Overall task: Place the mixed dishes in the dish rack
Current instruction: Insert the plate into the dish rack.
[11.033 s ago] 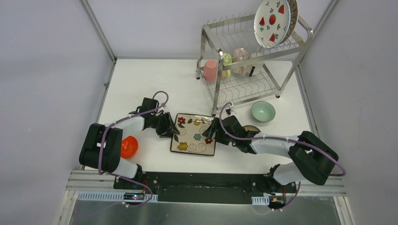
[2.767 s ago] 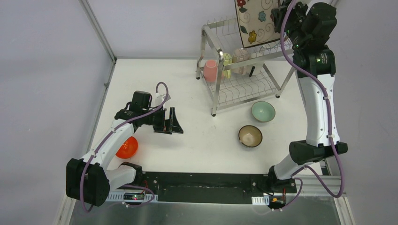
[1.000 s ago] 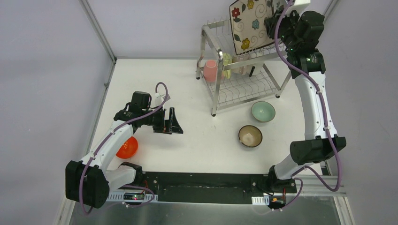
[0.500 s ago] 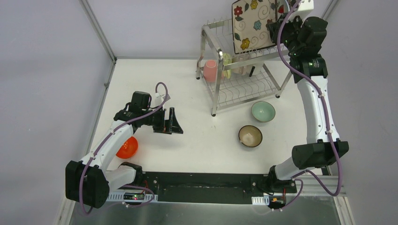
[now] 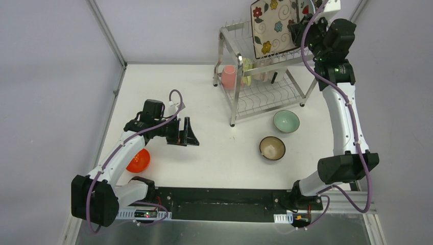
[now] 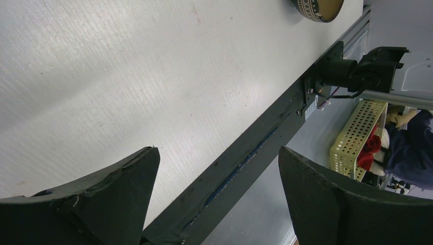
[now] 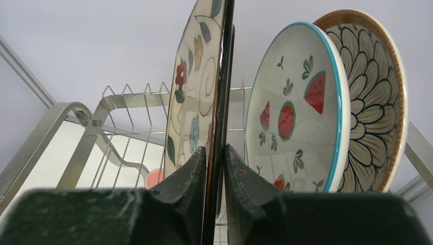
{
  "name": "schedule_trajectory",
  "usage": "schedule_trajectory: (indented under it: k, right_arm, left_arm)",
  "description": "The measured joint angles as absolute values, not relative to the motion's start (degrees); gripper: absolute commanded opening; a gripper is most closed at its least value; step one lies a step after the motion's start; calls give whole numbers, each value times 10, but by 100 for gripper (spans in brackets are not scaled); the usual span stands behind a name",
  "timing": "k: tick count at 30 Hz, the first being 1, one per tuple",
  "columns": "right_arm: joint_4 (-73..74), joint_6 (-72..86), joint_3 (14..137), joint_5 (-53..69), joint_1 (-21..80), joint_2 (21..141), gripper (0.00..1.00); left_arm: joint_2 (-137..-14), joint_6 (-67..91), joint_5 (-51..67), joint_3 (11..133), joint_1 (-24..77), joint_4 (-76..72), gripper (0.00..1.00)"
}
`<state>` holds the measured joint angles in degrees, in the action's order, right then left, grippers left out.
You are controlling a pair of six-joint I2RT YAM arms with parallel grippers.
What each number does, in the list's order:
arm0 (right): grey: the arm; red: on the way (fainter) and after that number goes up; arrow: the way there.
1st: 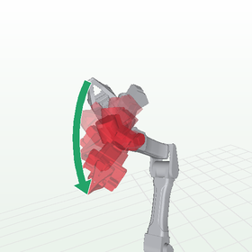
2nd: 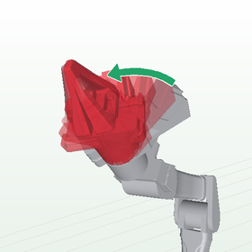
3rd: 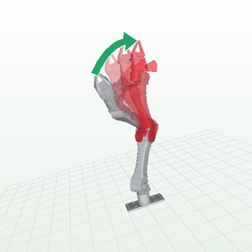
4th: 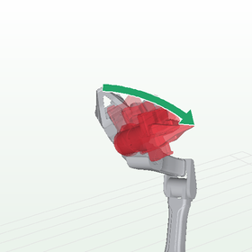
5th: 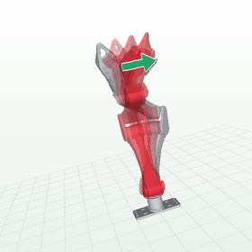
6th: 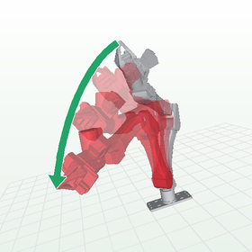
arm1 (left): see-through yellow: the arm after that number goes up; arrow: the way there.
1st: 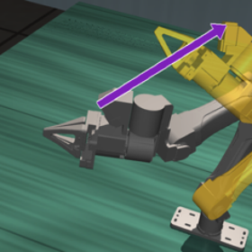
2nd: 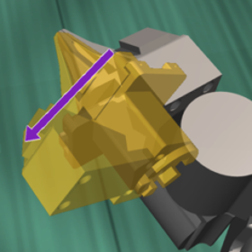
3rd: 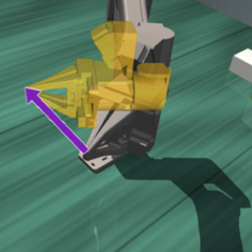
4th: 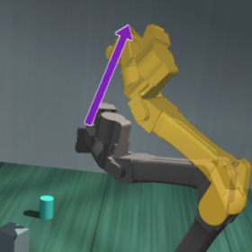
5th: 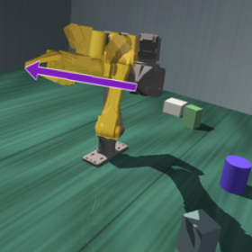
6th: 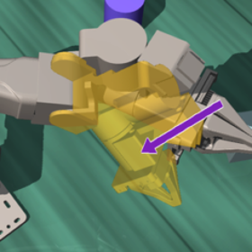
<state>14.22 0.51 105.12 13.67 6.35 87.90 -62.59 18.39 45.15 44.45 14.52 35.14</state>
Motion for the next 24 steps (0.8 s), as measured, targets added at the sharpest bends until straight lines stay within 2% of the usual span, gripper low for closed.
schedule_trajectory:
  k: [8,18,24]
  right_arm:
    - [131,-11,1051,163,63,885,35]
    - [141,-15,1049,172,64,882,62]
    - [155,-16,1045,171,61,877,68]
  left_arm:
    - [-626,184,451,444,145,351,90]
    - [-626,184,451,444,145,351,90]
    - [-626,184,451,444,145,351,90]
